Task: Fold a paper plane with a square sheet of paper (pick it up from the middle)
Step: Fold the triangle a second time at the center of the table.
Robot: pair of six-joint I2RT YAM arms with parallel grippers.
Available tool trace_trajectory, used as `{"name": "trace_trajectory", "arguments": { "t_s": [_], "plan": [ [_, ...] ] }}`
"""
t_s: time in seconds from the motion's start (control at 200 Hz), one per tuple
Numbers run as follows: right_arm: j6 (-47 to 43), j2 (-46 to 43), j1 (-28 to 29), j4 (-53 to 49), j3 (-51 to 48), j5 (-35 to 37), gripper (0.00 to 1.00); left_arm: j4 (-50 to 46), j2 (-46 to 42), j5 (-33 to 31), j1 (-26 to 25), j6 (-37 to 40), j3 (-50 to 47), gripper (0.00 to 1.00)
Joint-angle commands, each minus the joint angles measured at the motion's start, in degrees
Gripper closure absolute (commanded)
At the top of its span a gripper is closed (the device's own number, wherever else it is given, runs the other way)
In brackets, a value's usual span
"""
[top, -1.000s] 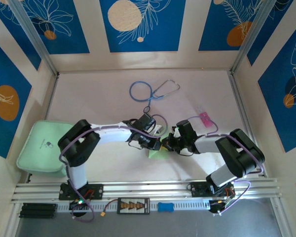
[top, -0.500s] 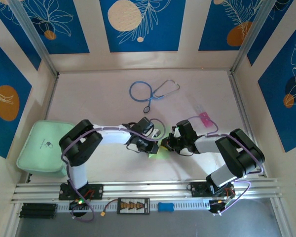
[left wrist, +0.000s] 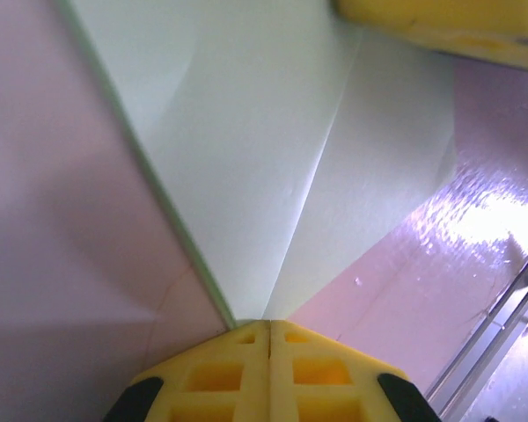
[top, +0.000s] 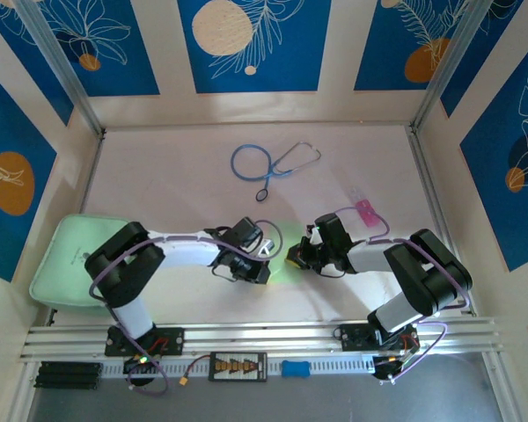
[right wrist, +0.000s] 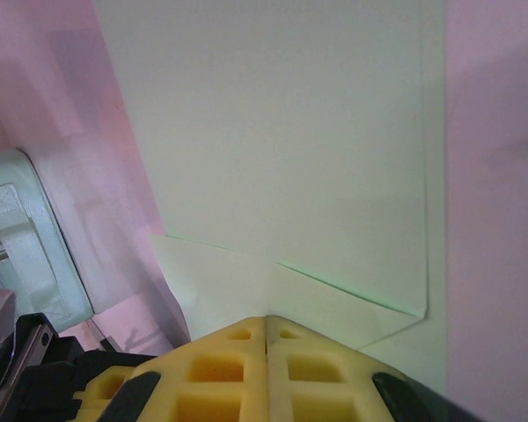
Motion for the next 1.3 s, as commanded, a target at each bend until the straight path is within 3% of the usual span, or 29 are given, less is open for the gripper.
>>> {"name": "trace_trajectory", "arguments": {
  "t_s": [0.0, 0.265, 0.63, 1.045, 1.295],
  "plan": [
    [-0.89, 1.22, -0.85, -6.88, -0.85, 3.6, 0.96, -3.29, -2.94, -0.94, 0.21, -0.06, -2.39, 0.95],
    [-1.94, -0.1, -0.86, -7.48, -0.08, 2.74, 0.96, 4.74, -9.39, 1.68, 0.64, -0.59, -2.35, 0.95],
    [-2.85, -0.09, -1.32, -7.81, 0.93, 1.58, 0.95, 4.21, 3.68, 1.97, 1.96, 0.07, 4.68, 0.96],
    [-4.71, -4.69, 1.34, -9.3, 4.46, -0.31, 0.94, 3.16, 4.52, -0.29, 2.23, 0.06, 0.31, 1.0],
    [-3.13, -2.54, 4.61, -7.86, 3.04, 0.63, 0.94, 2.89, 4.75, -0.63, 2.31, -0.05, 0.35, 1.0]
  ]
}}
